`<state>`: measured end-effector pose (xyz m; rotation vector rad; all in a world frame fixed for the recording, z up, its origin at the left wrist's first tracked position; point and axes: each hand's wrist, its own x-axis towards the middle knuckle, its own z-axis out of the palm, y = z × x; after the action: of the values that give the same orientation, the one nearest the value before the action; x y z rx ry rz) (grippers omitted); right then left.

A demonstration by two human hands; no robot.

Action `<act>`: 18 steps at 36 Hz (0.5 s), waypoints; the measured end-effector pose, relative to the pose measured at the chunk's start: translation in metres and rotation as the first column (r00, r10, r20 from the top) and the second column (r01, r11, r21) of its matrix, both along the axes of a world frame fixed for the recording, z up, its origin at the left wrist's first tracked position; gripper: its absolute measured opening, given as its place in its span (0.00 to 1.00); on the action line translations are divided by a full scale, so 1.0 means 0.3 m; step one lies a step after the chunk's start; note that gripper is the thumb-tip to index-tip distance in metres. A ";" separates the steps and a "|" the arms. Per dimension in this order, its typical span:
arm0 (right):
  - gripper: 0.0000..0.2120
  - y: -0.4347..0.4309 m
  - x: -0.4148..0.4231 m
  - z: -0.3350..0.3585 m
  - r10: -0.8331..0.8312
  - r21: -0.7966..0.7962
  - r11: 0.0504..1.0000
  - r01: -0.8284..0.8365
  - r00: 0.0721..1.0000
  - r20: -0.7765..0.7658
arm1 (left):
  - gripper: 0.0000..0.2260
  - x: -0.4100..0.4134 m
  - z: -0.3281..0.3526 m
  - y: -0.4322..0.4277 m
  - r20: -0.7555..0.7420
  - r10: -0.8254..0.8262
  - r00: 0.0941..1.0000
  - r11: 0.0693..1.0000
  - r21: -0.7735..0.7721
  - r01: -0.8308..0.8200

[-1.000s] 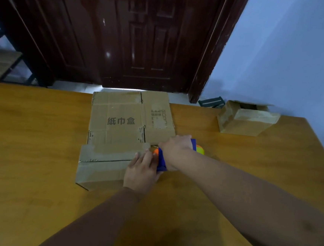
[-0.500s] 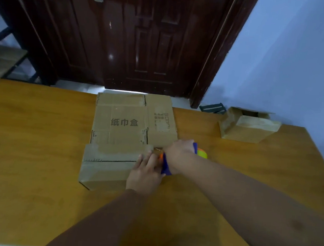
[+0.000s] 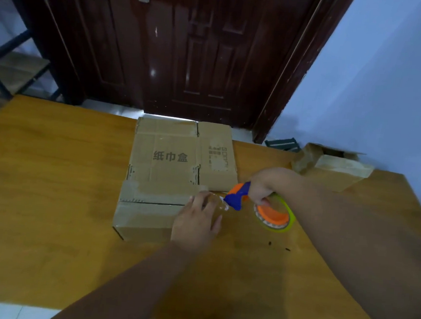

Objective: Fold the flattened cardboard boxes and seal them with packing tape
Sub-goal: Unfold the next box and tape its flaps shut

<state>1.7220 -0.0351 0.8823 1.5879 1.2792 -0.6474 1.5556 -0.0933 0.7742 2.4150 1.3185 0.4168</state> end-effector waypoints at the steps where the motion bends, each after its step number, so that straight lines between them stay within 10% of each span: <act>1: 0.04 0.003 0.003 0.022 -0.051 0.033 0.998 0.052 0.998 -0.037 | 0.19 0.001 -0.007 0.004 -0.039 -0.033 0.999 0.999 0.016 0.033; 9: 0.33 0.018 0.045 0.120 -0.274 0.145 0.935 0.322 0.920 -0.281 | 0.32 -0.021 0.009 0.091 -0.509 -0.241 0.826 0.925 0.137 0.355; 15: 0.31 0.018 0.086 0.147 -0.396 0.109 0.869 0.483 0.810 -0.431 | 0.30 -0.029 0.016 0.122 -0.622 -0.323 0.713 0.873 0.095 0.479; 18: 0.14 0.012 0.102 0.148 -0.492 0.046 0.806 0.590 0.710 -0.504 | 0.26 -0.028 0.009 0.117 -0.604 -0.372 0.705 0.879 0.014 0.477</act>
<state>1.7525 -0.0314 0.9267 2.0962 1.2314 -1.3879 1.5473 -0.0582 0.7771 3.0277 0.8697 -0.4083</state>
